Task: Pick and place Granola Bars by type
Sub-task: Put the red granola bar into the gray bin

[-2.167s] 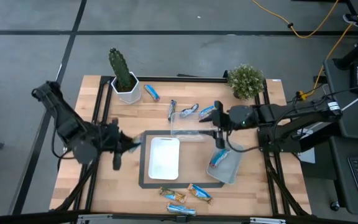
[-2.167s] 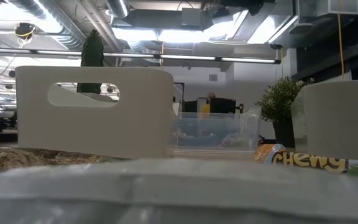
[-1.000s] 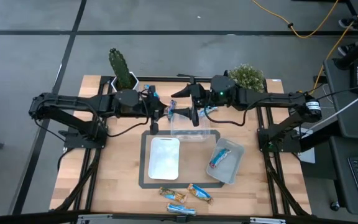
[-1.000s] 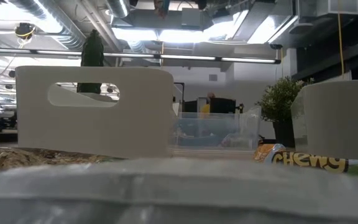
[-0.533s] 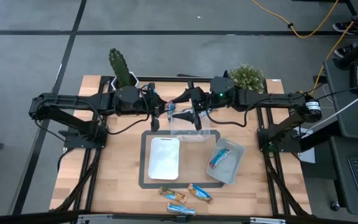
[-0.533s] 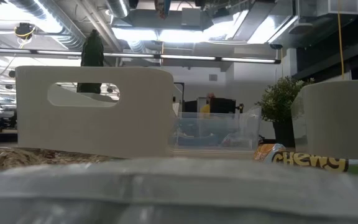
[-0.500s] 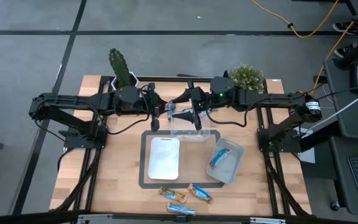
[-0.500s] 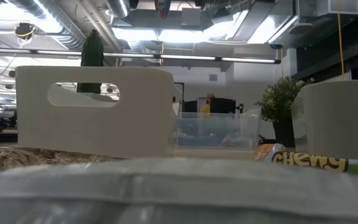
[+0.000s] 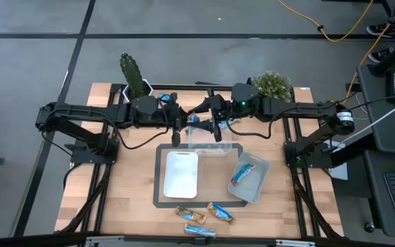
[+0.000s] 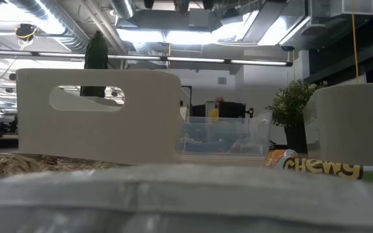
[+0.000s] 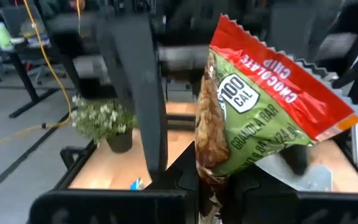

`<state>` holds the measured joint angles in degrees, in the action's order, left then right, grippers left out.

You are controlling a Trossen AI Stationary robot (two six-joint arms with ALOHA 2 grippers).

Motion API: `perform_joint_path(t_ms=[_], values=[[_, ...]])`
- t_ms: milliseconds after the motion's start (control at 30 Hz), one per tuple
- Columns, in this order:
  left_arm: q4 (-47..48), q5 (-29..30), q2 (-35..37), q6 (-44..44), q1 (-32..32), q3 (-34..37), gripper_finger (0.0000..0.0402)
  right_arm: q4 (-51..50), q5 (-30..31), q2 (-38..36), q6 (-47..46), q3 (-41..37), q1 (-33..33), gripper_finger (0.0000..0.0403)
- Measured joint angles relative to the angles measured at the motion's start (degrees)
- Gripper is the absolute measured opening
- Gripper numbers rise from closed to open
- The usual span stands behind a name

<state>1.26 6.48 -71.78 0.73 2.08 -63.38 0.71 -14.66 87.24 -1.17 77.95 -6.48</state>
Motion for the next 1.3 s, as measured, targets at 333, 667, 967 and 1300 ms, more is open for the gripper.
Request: perform_joint_path(t_ms=[333,667,967,1300], values=[[1.99,-0.17,0.17,-0.28,-0.04,-1.13,0.0021,-0.04,0.04,0.04,0.52,-0.02,0.0,0.0139],[5.79,-0.53,0.21,0.07,-0.04,-1.39,0.0016,-0.38,0.04,0.22,0.42,-0.17,0.0,0.0124],[7.74,-2.01,0.21,1.31,0.0,-1.42,0.0011,-0.18,0.15,0.33,-0.33,-0.24,0.28,0.0145],[10.36,-1.77,-0.92,1.51,-0.04,-0.95,0.0007,6.37,-1.16,-0.24,-1.79,0.14,0.83,0.0144]])
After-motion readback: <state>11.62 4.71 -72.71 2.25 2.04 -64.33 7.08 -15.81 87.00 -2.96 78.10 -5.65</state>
